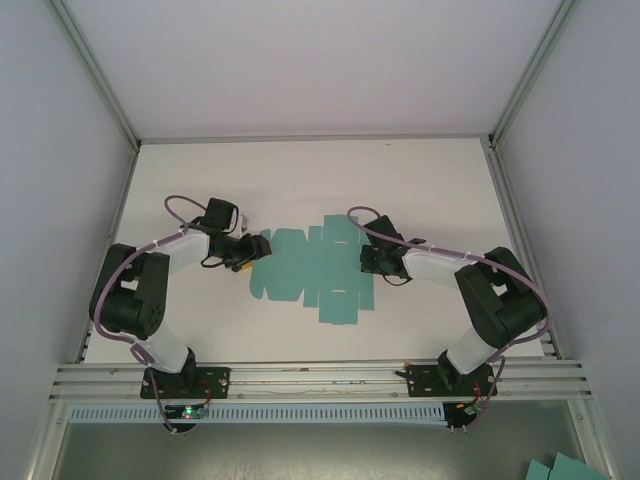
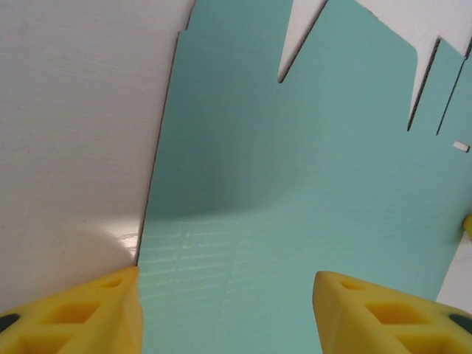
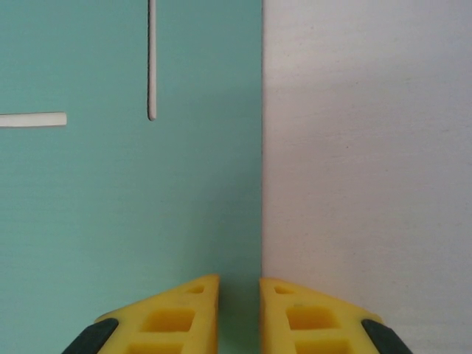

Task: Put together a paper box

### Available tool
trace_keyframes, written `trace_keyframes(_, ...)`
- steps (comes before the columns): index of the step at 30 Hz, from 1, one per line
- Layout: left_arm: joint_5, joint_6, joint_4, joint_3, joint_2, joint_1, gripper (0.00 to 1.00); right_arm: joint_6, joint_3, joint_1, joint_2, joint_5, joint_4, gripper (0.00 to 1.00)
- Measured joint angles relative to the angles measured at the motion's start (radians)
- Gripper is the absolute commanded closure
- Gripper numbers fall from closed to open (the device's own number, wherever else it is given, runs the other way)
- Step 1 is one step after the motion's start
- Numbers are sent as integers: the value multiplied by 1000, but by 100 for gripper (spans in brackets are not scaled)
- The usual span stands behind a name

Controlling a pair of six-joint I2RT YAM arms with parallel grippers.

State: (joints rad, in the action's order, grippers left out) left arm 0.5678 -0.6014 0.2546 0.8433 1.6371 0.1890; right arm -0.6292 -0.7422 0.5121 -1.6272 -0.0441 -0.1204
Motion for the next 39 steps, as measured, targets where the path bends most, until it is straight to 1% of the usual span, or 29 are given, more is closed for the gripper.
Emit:
trace_keyframes(4,-14,-18,-16,-10,-82,21,41,0,19,-5,4,2,36,83)
trace_keyframes(5,64,-31,-57,-10,-107,47,41,0,23,-5,4,7,51,83)
trace_keyframes(6,121,-38,-102,-6,-127,99,41,0,27,-6,3,10,69,83)
trace_keyframes(8,217,-55,-172,0,-154,192,43,0,39,-6,2,14,104,83)
trace_keyframes(9,256,-64,-198,0,-164,221,43,0,45,-6,1,16,120,83)
trace_keyframes(10,281,-72,-216,0,-167,233,43,0,48,-6,0,19,132,83)
trace_keyframes(11,301,-80,-230,0,-168,235,40,0,52,-6,-2,21,146,83)
trace_keyframes(12,305,-84,-233,0,-168,234,35,0,56,-6,-3,24,158,83)
trace_keyframes(13,306,-89,-233,-1,-168,232,32,0,60,-6,-3,24,170,81)
trace_keyframes(15,280,-84,-212,0,-171,229,30,1,66,-6,-4,28,186,75)
trace_keyframes(16,255,-76,-187,1,-174,229,26,2,66,-6,-5,28,190,69)
trace_keyframes(18,175,-53,-97,18,-180,228,28,6,65,-6,-4,37,196,65)
trace_keyframes(20,82,-30,-10,49,-180,222,28,8,62,-6,8,50,192,65)
trace_keyframes(22,19,-18,36,62,-187,202,27,16,47,-6,13,58,167,64)
trace_keyframes(26,-62,-3,79,50,-198,112,27,37,0,-5,18,95,97,63)
trace_keyframes(29,-112,15,98,44,-186,56,27,45,-37,-6,43,102,45,63)
trace_keyframes(31,-136,32,103,45,-158,35,27,50,-50,-6,61,102,28,63)
trace_keyframes(39,-196,98,156,74,-1,14,27,39,-39,-6,32,113,13,63)
